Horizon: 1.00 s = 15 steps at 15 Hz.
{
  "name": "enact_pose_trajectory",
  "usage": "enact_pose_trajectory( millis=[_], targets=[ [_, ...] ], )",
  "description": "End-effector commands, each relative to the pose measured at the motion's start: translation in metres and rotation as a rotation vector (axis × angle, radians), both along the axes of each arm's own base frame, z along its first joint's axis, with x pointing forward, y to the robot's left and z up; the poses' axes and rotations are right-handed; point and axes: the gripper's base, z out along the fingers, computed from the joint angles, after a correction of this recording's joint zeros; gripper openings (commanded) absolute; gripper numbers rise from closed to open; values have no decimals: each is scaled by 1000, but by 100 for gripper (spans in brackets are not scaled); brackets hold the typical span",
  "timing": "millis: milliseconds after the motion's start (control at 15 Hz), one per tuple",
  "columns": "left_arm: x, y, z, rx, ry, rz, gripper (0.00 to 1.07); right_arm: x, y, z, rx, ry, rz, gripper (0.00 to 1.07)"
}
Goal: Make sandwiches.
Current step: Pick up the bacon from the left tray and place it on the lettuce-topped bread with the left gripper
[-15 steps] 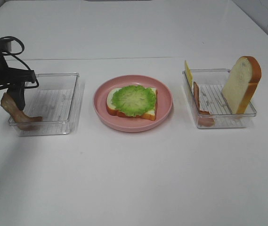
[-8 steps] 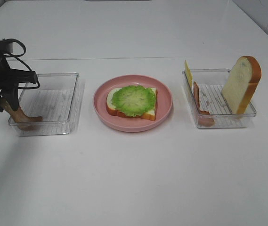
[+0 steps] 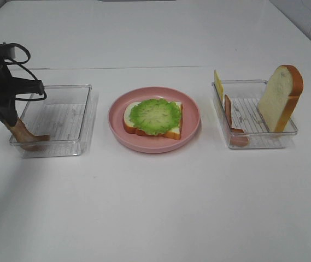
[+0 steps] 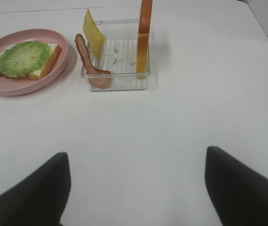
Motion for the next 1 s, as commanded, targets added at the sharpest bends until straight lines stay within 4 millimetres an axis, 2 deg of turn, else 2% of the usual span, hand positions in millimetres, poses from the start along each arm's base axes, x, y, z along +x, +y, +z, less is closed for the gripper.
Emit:
enact_pose_trajectory(
  millis=[67,200,267,533,600,733,800,1000],
  targets=[
    [0,-2,14,-26,-50,12,0,-1,0,0,-3,-27,-7,75],
    [4,-7,33,-78,-94,3,0,-1,0,0,-3,-27,-7,75],
    [9,-16,52,-187,-146,1,0,-1,0,0,-3,-27,-7,75],
    [21,-39,78,-455,-262,17,0,-1,0,0,-3,-27,-7,75],
    [22,-40,79,-478,-274,19,0,-1,0,0,-3,-27,-7,75],
    [25,-58,85,-606,-317,8,0,-1,0,0,-3,-27,-7,75],
    [27,-81,83,-695,-350,-30,0,-1,0,0,-3,-27,-7,75],
    [28,-115,70,-797,-345,-79,0,-1,0,0,-3,-27,-7,75]
  ],
)
